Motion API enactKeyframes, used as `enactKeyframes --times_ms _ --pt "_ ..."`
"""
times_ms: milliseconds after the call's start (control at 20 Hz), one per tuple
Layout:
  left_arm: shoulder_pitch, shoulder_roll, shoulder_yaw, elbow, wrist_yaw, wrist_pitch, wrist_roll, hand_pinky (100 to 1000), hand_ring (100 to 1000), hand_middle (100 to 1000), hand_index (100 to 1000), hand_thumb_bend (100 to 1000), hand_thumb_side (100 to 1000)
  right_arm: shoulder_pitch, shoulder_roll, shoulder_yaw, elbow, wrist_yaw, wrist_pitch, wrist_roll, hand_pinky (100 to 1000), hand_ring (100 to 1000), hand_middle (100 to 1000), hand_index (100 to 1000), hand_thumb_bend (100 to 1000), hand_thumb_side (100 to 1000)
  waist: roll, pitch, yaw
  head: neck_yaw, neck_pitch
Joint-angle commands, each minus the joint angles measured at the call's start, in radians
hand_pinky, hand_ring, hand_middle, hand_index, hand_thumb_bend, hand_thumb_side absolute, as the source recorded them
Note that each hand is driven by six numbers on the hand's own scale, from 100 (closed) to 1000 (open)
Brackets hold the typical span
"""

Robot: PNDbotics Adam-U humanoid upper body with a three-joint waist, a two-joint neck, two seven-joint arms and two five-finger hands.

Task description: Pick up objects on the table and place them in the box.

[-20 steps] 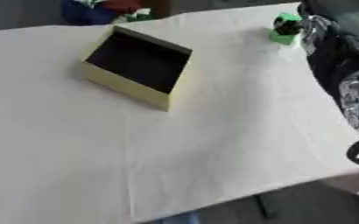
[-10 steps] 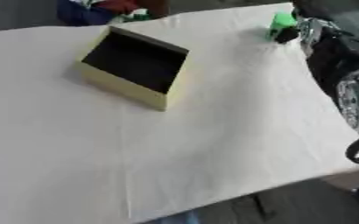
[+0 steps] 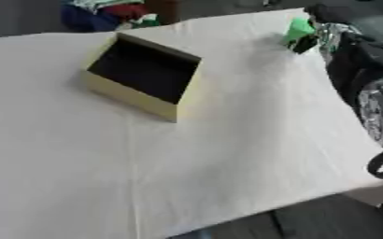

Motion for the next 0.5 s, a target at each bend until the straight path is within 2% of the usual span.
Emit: enactKeyframes --times_ms 50,250,500 --pt "-0.009 0.026 0.003 -0.020 0.009 -0.004 -0.005 715 532 497 816 100 754 -0.016 -0.035 -0.008 -0.029 0.004 0.002 0.004 895 1000 950 1000 250 209 0.003 -0.012 -0.002 0.005 -0.030" --pt "-0.008 0.025 0.003 -0.020 0.012 -0.007 -0.007 716 532 496 817 100 756 -0.015 -0.034 -0.014 -0.037 0.002 0.006 0.003 891 1000 941 1000 211 202 0.011 -0.005 -0.005 0.006 -0.051" --pt "-0.007 0.022 0.003 -0.020 0.014 -0.009 -0.011 716 532 495 817 100 758 -0.014 -0.032 -0.018 -0.042 -0.002 0.010 0.005 887 1000 934 1000 169 192 0.020 0.002 -0.008 0.006 -0.061"
